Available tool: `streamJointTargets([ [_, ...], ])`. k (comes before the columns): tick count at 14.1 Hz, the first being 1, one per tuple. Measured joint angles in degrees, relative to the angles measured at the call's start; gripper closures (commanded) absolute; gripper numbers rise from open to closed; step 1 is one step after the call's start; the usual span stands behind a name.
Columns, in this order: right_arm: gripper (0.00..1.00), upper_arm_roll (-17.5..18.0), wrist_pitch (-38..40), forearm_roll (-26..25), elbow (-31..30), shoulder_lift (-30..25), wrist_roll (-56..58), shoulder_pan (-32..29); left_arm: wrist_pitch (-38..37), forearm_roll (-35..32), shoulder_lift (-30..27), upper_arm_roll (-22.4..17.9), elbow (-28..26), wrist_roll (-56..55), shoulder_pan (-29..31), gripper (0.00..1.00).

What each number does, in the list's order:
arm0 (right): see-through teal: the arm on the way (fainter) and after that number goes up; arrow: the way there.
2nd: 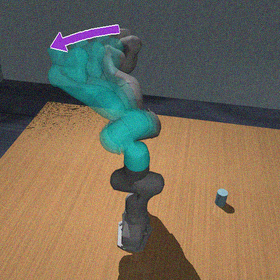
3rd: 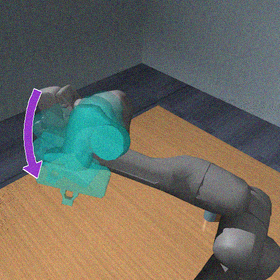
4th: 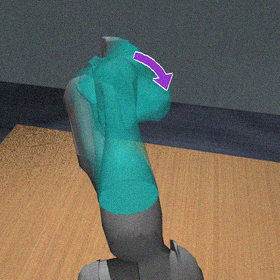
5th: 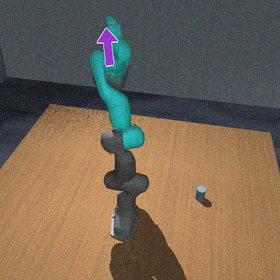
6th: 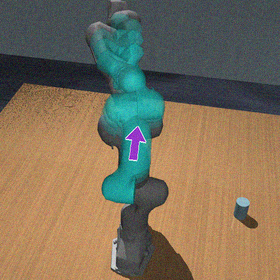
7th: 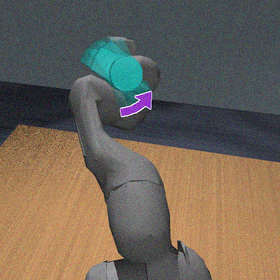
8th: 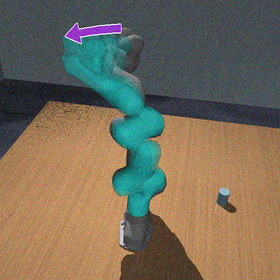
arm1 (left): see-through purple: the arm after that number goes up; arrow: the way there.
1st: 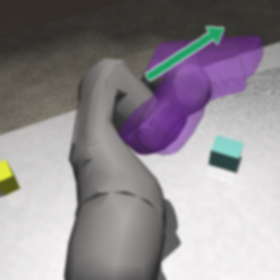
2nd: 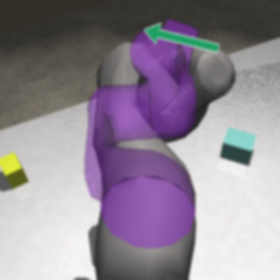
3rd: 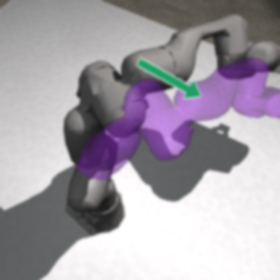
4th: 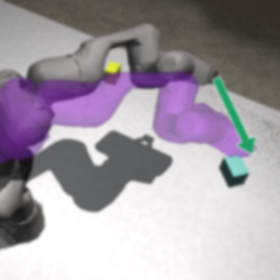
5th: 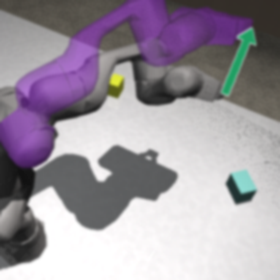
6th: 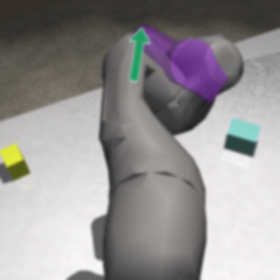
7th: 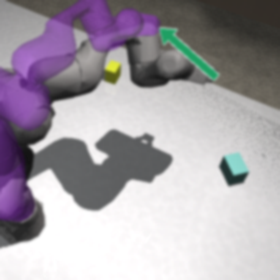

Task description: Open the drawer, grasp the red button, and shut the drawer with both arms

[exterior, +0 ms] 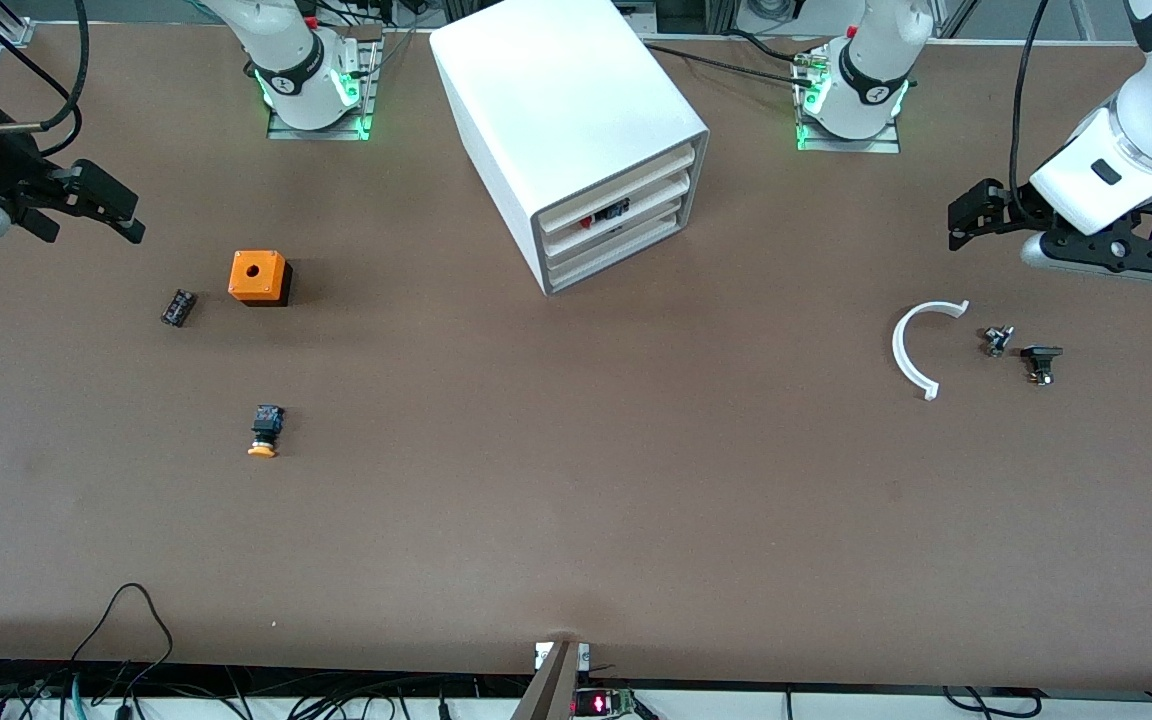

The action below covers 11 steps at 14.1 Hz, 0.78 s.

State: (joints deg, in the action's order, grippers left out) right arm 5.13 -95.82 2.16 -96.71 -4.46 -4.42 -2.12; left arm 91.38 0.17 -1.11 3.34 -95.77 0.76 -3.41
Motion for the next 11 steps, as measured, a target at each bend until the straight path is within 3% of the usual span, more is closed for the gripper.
streamJointTargets([
  [11, 0.0, 0.2, 4.6, -0.9, 2.8, 1.7, -0.4, 0.0, -2.7, 0.1, 0.2, 0.0, 0.3, 0.0, 0.0, 0.0],
])
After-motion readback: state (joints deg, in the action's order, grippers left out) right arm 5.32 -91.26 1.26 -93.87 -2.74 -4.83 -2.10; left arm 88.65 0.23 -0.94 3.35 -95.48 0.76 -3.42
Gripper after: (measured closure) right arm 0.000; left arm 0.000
